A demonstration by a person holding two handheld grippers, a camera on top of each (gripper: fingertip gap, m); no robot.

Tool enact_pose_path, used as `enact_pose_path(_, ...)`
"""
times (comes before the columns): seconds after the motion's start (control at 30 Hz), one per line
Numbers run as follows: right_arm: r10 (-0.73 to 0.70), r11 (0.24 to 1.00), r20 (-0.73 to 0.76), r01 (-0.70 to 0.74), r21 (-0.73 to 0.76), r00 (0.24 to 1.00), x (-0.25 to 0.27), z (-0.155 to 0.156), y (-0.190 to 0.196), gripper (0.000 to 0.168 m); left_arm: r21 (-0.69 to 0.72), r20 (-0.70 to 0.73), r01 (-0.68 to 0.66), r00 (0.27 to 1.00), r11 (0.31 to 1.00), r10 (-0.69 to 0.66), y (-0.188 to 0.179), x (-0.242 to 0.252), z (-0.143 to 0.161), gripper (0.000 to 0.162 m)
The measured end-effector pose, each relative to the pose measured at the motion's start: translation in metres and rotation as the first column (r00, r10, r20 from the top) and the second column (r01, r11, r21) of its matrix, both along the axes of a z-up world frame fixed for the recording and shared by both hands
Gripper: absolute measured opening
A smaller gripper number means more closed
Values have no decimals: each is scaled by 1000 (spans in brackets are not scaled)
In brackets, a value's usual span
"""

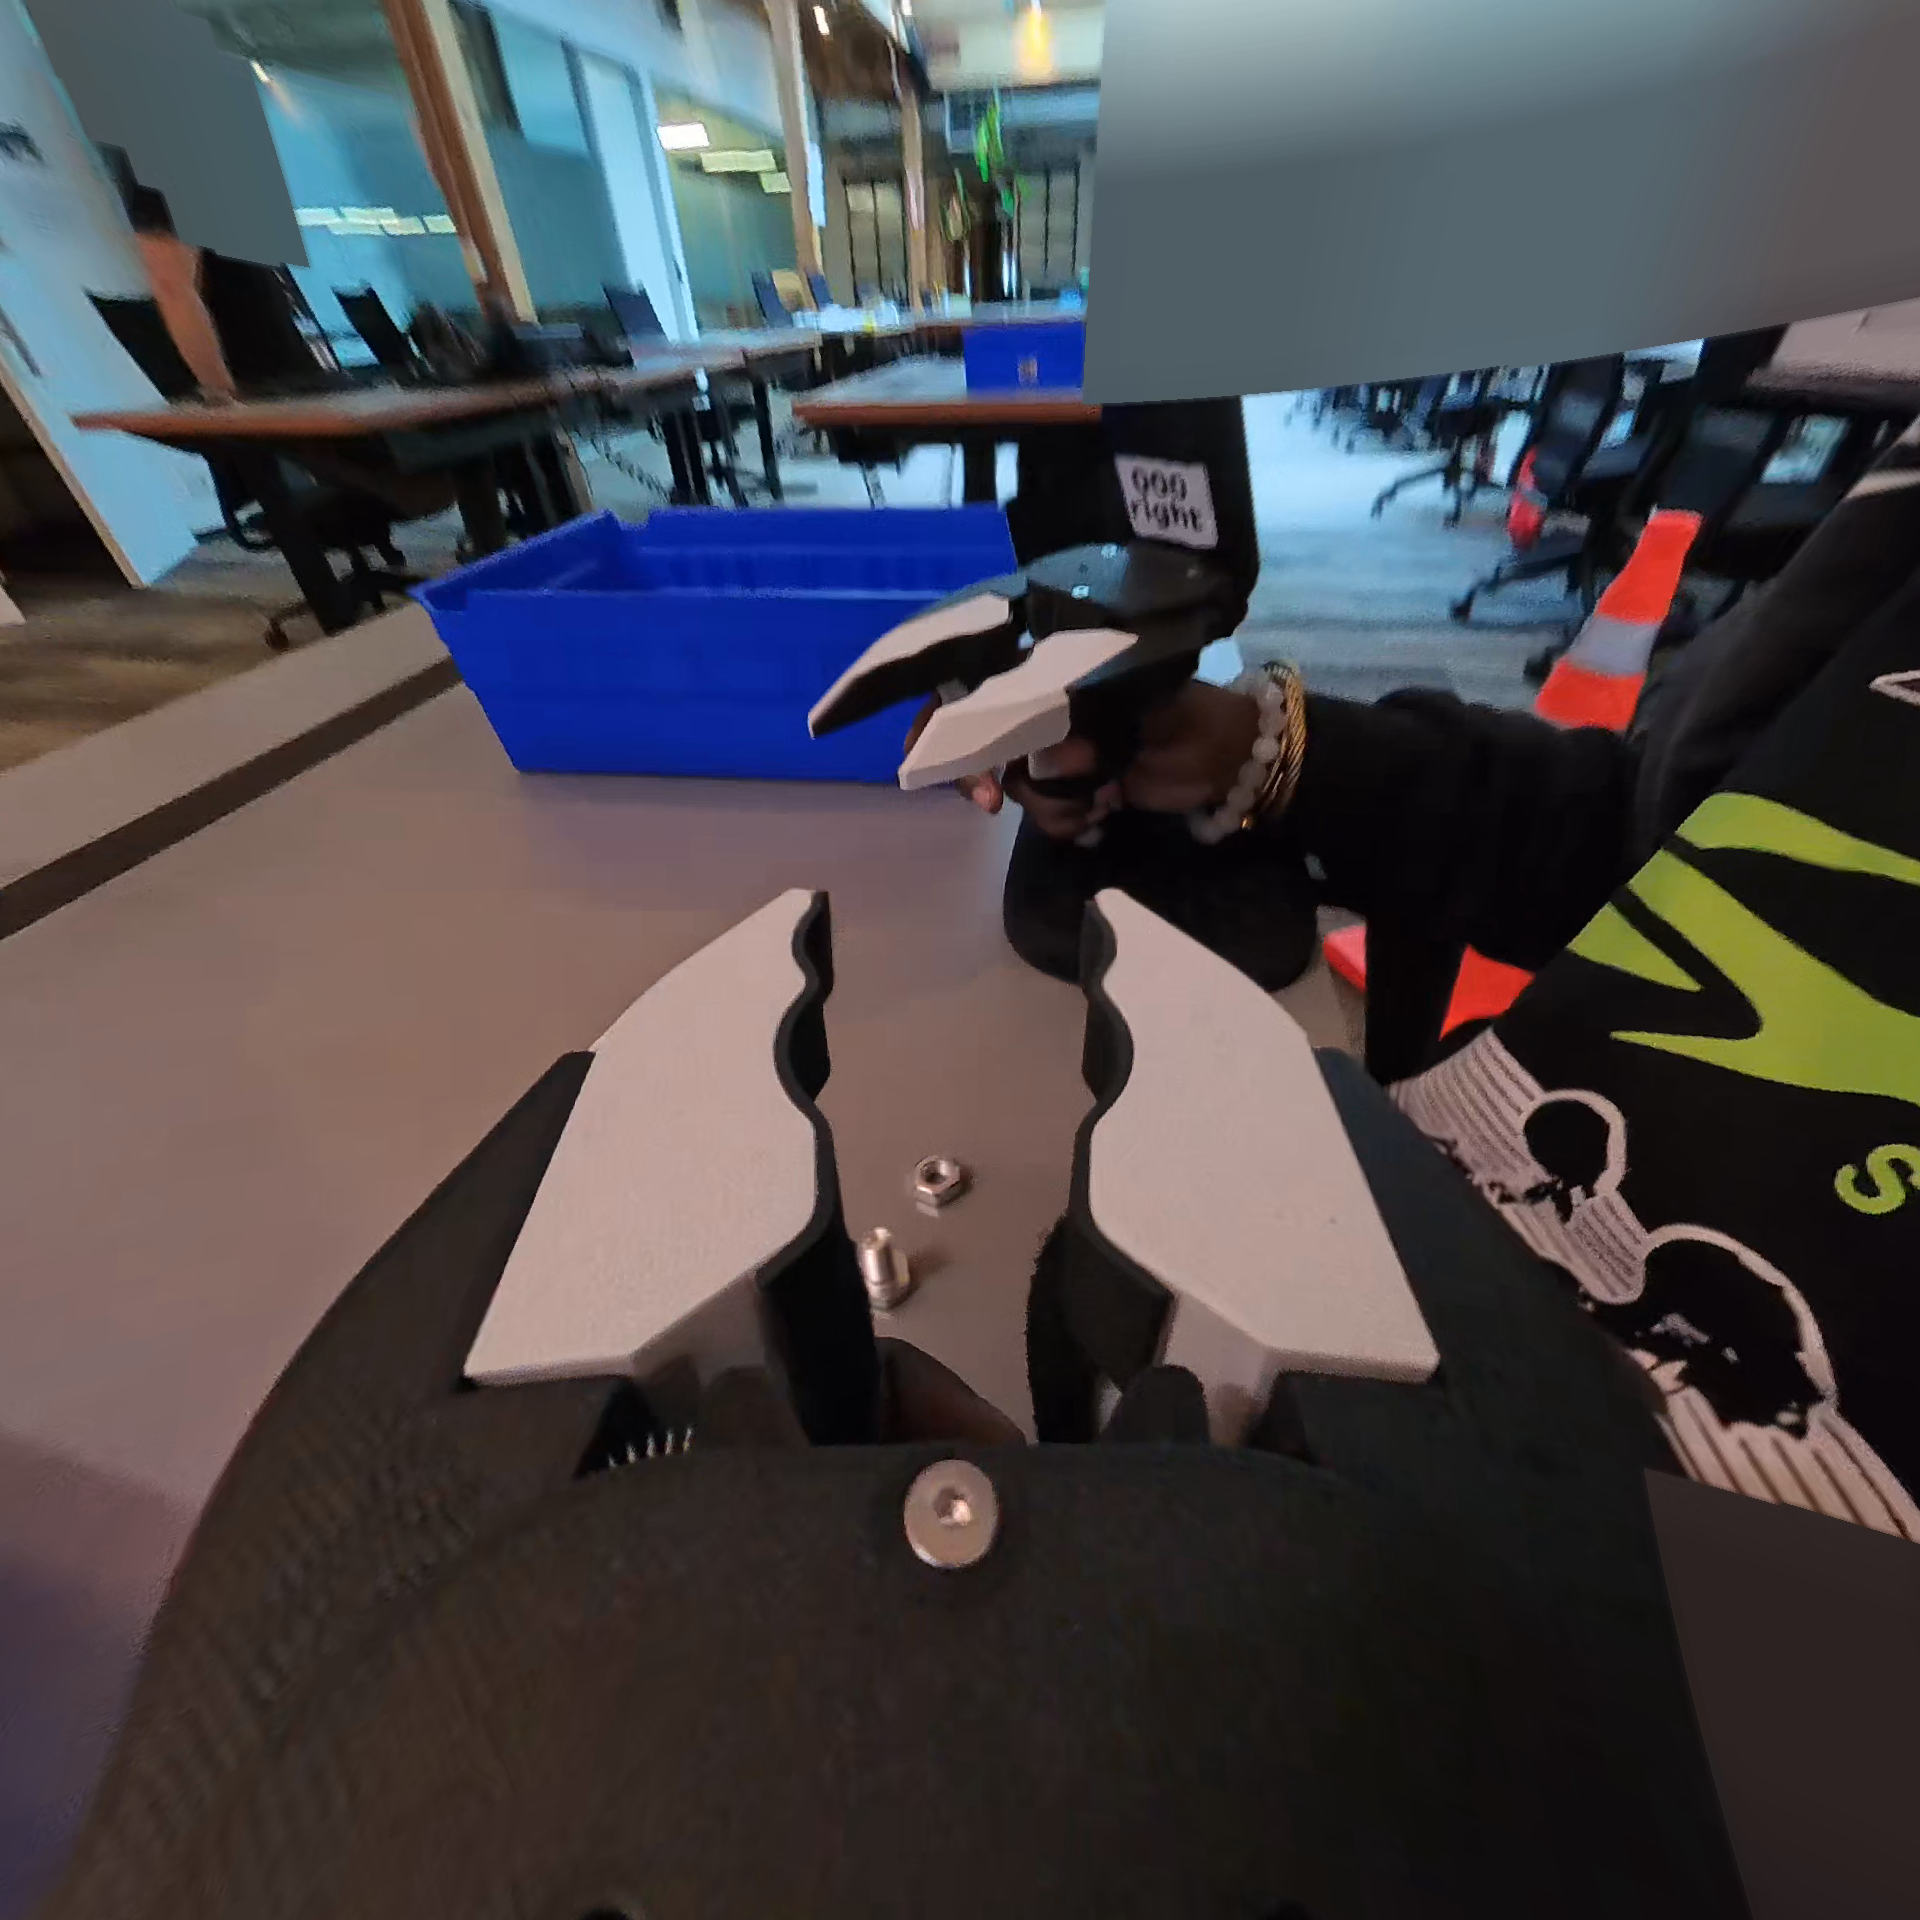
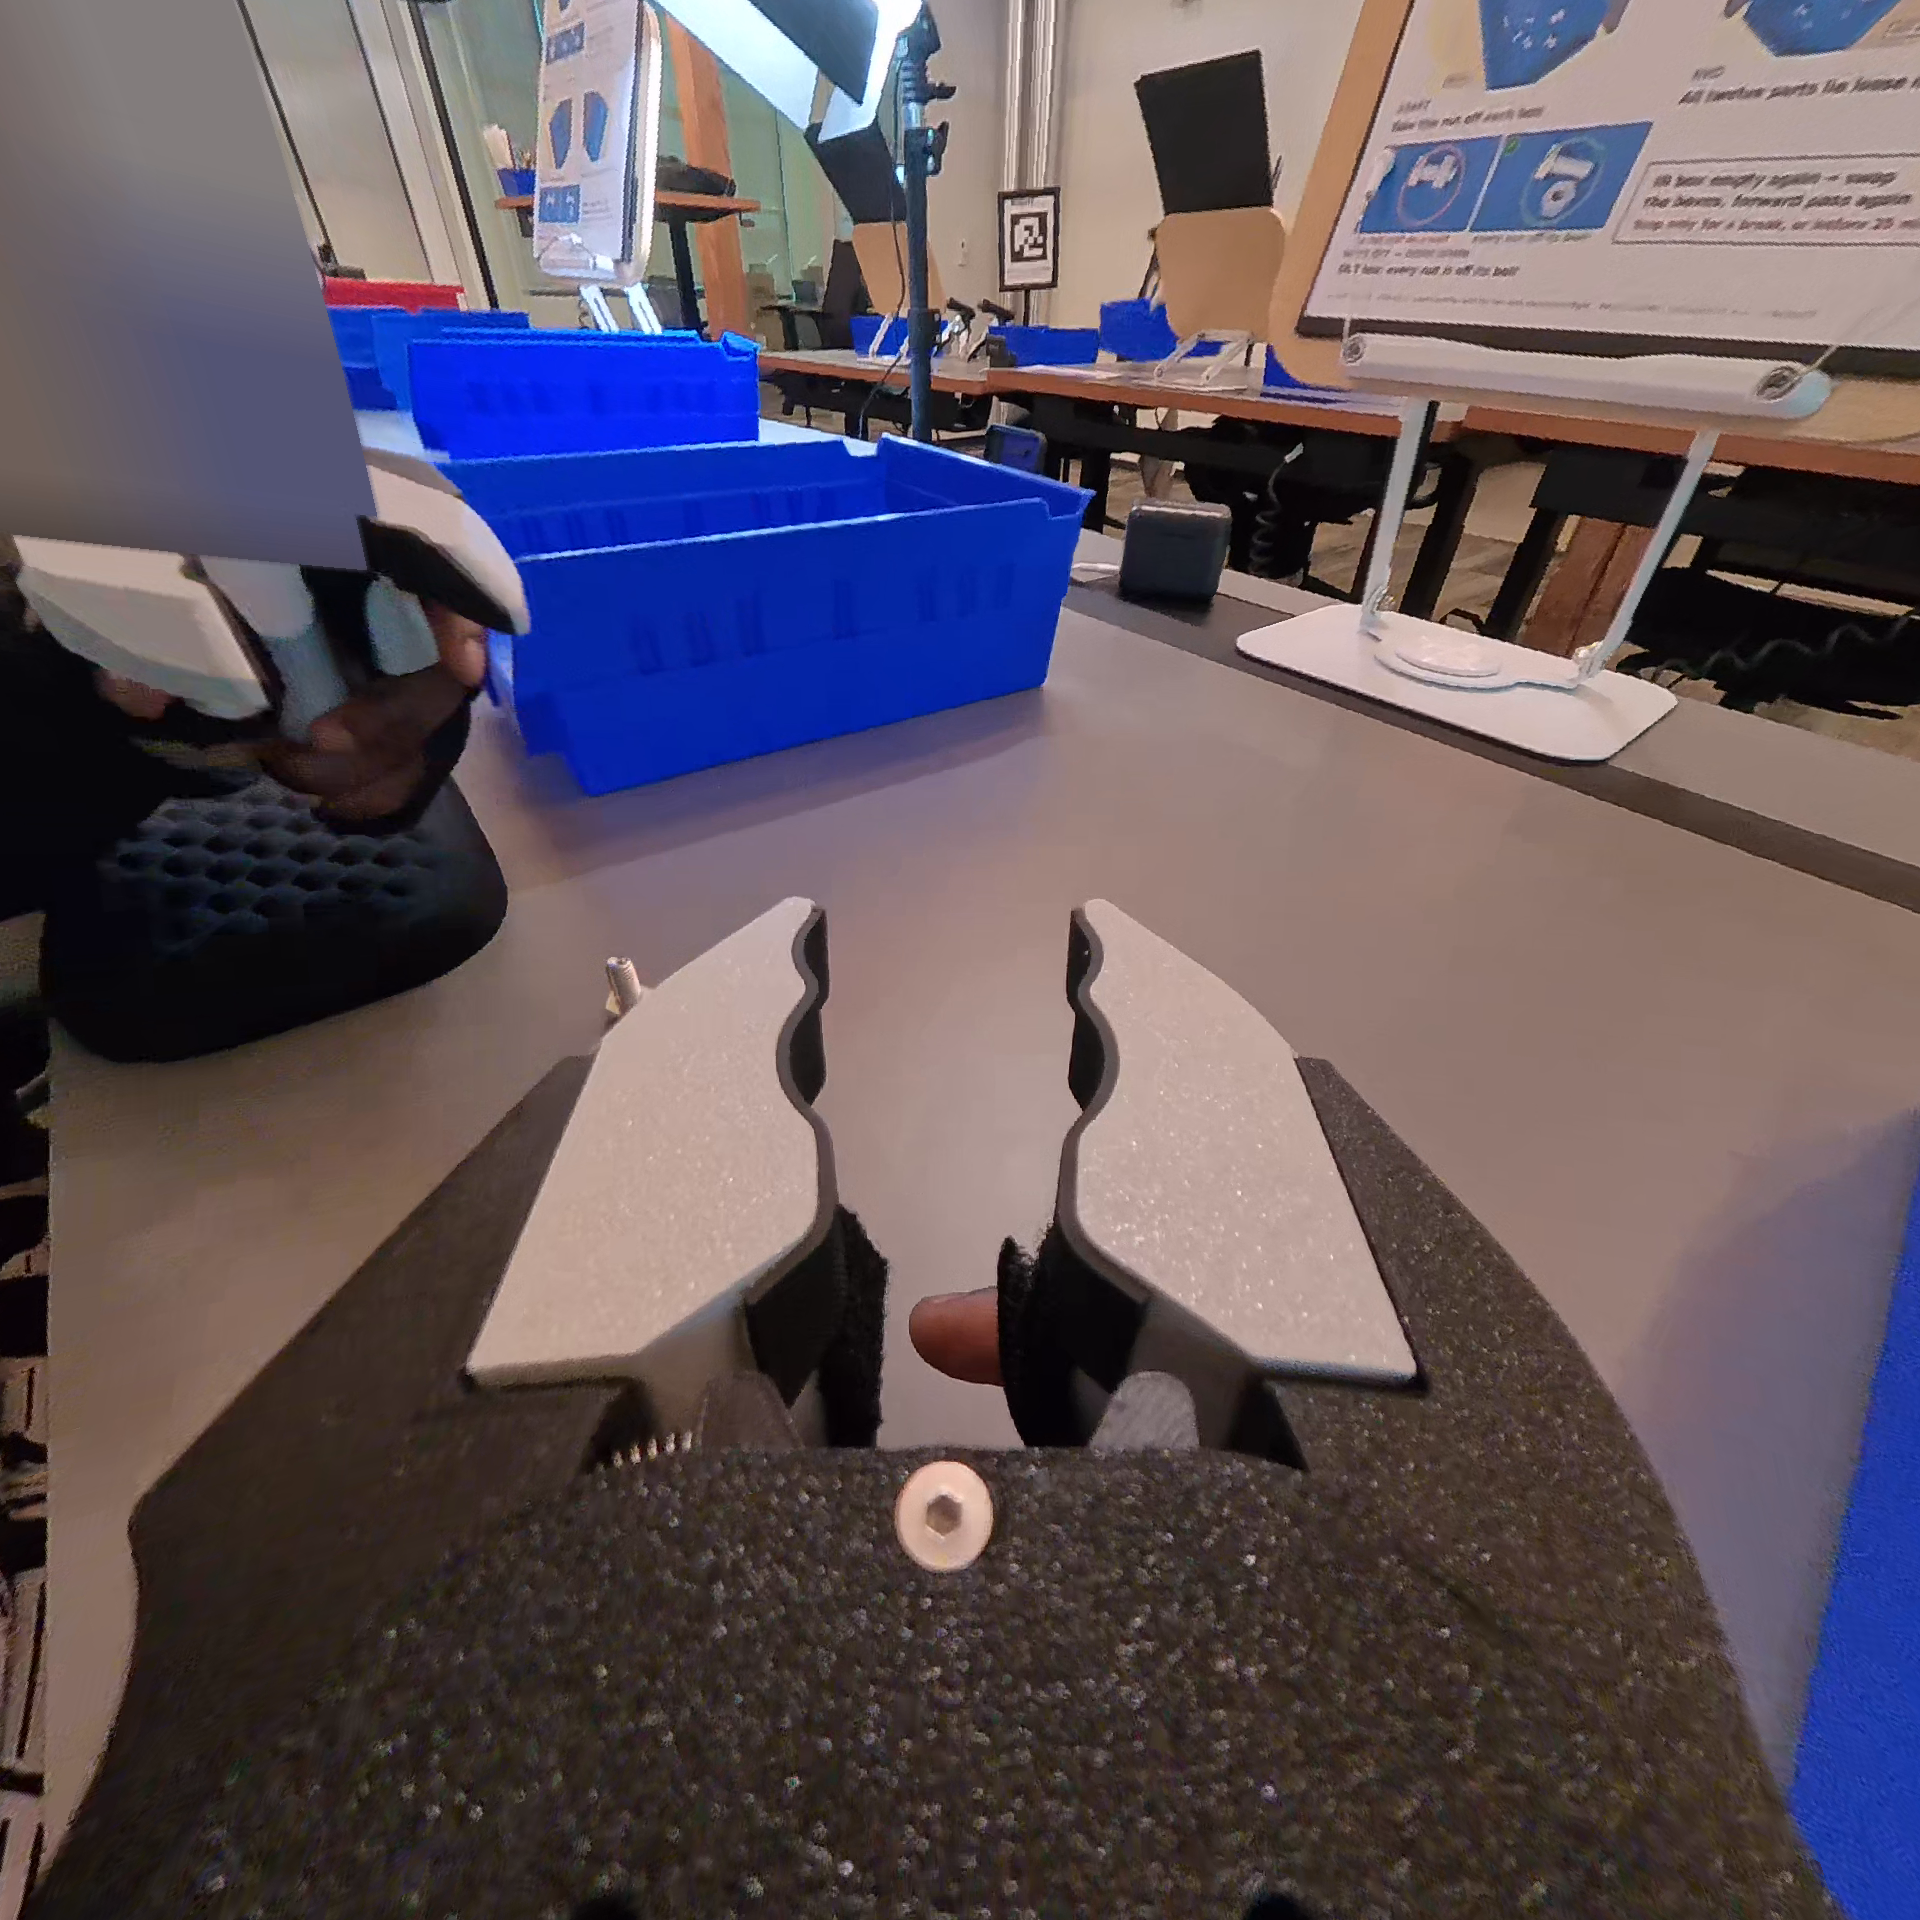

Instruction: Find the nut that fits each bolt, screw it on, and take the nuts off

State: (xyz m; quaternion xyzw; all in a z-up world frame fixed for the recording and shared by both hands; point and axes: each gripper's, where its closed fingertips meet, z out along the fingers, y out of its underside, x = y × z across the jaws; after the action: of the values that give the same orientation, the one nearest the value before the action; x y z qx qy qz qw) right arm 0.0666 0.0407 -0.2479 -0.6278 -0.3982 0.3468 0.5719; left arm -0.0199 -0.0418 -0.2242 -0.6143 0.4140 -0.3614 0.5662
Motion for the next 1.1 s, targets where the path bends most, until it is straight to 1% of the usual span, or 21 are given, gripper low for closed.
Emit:
enact_pose_path(0.07,30,1000,37,-30,2,999,-5,-4,-4,45,4,73,-11,997,1000,11,-6,-5,3,46)
enact_pose_path(0.13,100,995,97,-101,3,990,-14,-10,-13,43,1,96,-29,995,1000,29,-8,-10,0,46)
enact_pose_path(0.2,190,981,186,-191,-16,964,-26,-21,-26,41,-4,113,-47,993,999,47,-9,-13,-4,47)
enact_pose_path(0.3,291,956,307,-285,-65,906,-49,-37,-41,39,25,176,-72,982,997,66,-10,-21,4,46)
enact_pose_path(0.33,325,945,318,-313,-90,891,-59,-40,-46,39,22,188,-69,980,997,64,-10,-22,4,46)
enact_pose_path(0.4,378,926,327,-351,-141,866,-77,-44,-54,30,19,198,-61,978,998,56,-11,-23,5,46)
enact_pose_path(0.5,432,901,368,-379,-210,823,-94,-56,-59,29,18,199,-57,979,998,53,-11,-23,4,46)
enact_pose_path(0.6,445,895,414,-381,-233,794,-101,-65,-61,26,25,186,-50,981,998,44,-13,-21,3,46)
enact_pose_path(0.77,450,893,459,-379,-242,766,-112,-77,-62,17,33,165,-54,985,998,48,-13,-19,1,46)
enact_pose_path(0.87,455,890,479,-382,-248,751,-113,-82,-63,8,44,161,-63,985,997,55,-14,-19,1,45)
enact_pose_path(0.97,447,895,457,-381,-233,769,-112,-77,-61,8,49,155,-71,986,996,63,-13,-19,1,45)
enact_pose_path(1.1,437,898,368,-375,-229,821,-101,-51,-58,8,29,126,-101,987,994,97,-9,-18,-3,45)
